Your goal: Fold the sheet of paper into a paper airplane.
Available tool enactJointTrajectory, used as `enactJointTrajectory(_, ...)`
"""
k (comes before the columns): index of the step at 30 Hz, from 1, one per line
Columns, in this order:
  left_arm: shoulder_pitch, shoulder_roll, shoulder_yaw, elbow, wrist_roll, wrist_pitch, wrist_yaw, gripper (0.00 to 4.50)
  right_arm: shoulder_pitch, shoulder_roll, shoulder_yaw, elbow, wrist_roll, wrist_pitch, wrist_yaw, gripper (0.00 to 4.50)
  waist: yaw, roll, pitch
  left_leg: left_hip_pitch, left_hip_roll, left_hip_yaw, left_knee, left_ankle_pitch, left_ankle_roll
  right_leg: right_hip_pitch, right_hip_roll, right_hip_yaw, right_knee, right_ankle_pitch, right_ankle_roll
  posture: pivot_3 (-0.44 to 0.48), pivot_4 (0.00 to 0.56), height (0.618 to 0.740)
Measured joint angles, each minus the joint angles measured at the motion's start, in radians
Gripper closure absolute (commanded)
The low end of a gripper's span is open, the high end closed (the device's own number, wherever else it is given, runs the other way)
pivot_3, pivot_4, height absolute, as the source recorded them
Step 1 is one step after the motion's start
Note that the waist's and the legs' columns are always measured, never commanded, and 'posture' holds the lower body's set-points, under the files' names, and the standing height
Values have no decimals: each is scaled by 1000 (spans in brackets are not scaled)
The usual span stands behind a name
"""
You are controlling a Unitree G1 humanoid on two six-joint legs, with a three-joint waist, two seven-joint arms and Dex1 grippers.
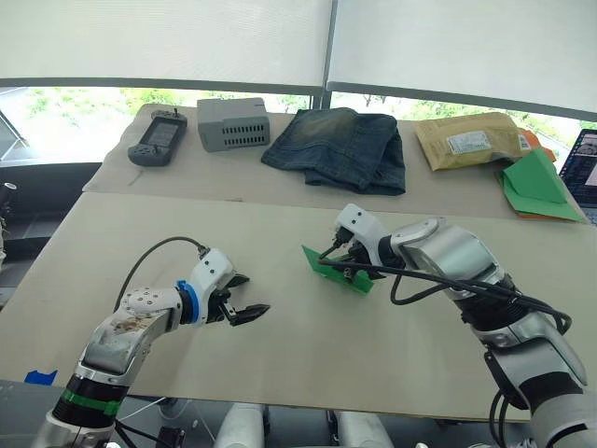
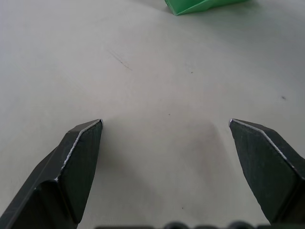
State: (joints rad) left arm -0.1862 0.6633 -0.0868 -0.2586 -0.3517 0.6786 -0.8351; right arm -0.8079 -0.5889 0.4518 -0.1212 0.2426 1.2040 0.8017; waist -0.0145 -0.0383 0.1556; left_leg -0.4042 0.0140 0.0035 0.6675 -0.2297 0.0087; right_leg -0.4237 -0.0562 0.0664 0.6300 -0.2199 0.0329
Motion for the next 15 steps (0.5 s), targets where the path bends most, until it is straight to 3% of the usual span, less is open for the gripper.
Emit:
enactJointTrajectory(4, -17, 0, -12, 12, 4, -2, -5, 0, 26, -7, -84, -11, 18, 38, -26, 4488, 2, 0, 0, 0, 0, 0, 0, 0, 0, 0, 0, 0, 0, 0, 0, 0, 150, 740)
enactJointTrajectory(8, -45, 0, -28, 39, 8, -6, -15, 0, 56, -3, -301, 41, 9, 44, -147, 4488, 4, 0, 0, 0, -1, 0, 0, 0, 0, 1, 0, 0, 0, 0, 0, 0, 150, 740)
enactJointTrajectory(12, -79, -10, -52, 74, 19, -26, -26, 0, 69, 2, -517, 213, -20, 15, -288, 4488, 4, 0, 0, 0, -2, 1, 0, 0, 0, 1, 0, 0, -1, 0, 1, 0, 150, 740)
enactJointTrajectory(15, -101, -29, -69, 94, 34, -41, -32, 0, 50, -48, -571, 366, -47, -51, -346, 4488, 2, 1, 0, -1, -3, 2, 0, 0, 0, 1, -1, 1, -1, 0, 1, 0, 150, 740)
